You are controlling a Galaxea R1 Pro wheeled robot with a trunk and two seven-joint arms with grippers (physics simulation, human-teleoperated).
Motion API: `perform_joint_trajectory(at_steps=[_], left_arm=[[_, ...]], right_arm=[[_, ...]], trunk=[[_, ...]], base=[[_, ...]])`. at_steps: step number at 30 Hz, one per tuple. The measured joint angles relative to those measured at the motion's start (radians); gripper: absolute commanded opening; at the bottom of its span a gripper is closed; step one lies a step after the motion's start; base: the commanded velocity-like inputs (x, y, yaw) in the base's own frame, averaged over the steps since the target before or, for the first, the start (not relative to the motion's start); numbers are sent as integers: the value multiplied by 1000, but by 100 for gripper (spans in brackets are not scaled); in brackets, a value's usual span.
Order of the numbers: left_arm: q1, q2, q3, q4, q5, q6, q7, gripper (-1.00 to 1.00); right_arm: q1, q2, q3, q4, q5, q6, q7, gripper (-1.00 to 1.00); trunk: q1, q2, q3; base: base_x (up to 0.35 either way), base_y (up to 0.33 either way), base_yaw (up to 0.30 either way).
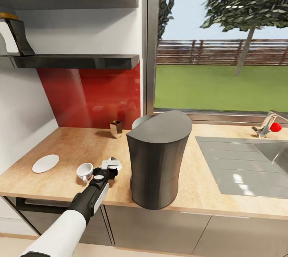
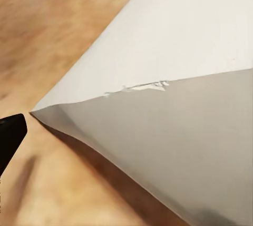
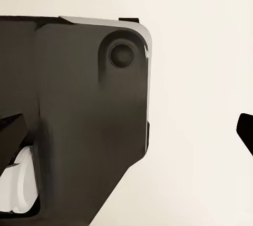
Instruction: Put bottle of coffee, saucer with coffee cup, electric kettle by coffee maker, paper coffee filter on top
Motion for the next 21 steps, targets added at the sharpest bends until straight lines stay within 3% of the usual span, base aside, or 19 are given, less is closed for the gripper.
perform_joint_trajectory(at_steps=[21], left_arm=[[0, 3, -1, -8, -1, 3, -2, 100]], right_arm=[[0, 0, 0, 0, 0, 0, 0, 100]], trunk=[[0, 0, 0]], base=[[0, 0, 0]])
